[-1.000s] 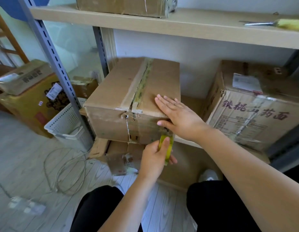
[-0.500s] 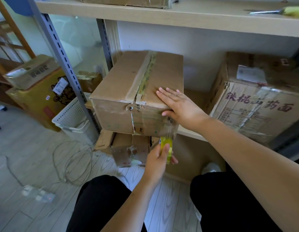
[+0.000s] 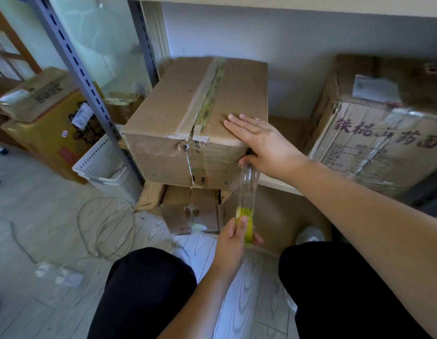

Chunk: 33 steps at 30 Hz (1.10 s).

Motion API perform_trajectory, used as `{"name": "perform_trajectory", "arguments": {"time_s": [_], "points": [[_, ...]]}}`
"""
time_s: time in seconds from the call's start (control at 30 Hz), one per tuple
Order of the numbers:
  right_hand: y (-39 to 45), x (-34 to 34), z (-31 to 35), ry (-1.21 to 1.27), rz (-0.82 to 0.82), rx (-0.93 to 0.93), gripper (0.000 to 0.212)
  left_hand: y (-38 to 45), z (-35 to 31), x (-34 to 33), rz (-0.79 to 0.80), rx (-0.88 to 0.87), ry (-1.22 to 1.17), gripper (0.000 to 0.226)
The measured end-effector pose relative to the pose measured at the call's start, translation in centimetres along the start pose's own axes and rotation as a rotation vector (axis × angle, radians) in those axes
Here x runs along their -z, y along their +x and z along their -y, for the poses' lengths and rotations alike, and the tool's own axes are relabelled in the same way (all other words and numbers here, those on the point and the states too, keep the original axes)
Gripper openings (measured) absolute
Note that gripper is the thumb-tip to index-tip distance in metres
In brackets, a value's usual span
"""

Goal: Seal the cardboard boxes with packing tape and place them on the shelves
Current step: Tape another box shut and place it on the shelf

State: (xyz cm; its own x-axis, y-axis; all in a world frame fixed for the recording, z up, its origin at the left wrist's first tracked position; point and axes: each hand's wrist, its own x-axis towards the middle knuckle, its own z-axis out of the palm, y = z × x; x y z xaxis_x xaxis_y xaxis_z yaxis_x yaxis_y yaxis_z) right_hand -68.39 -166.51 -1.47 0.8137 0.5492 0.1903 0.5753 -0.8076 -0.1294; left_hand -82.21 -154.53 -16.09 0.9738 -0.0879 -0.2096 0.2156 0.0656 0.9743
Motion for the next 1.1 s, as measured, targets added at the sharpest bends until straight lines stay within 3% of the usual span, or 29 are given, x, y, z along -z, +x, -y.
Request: {"name": "perform_trajectory", "arguments": {"time_s": [0.33,0.63,0.9,0.97,1.1], "points": [[0.0,-0.1,0.0,0.03,0.008,-0.017,0.1,4.9,1.5,0.8,0.01,-0.005,0.296,0.041],[0.2,-0.4,-0.3,0.03,0.0,-0.007,0.1,8.8,1.2,0.9,0.019,0.018,0.367,0.037],[0.2,0.1,-0.1,0.026,0.03,-0.011,0.104,8.7,0.9,0.2,0.069,0.076,0.145,0.021],[-0.1,0.8,0.0,-0.069,0.109,-0.006,0.115,8.6,0.6,-0.4,0.042,0.135,0.05,0.025],[-0.6,1.0,1.2,-0.273,0.17,-0.15,0.123,9.7,-1.2,-1.0,-0.042,0.24,-0.109,0.007]]}}
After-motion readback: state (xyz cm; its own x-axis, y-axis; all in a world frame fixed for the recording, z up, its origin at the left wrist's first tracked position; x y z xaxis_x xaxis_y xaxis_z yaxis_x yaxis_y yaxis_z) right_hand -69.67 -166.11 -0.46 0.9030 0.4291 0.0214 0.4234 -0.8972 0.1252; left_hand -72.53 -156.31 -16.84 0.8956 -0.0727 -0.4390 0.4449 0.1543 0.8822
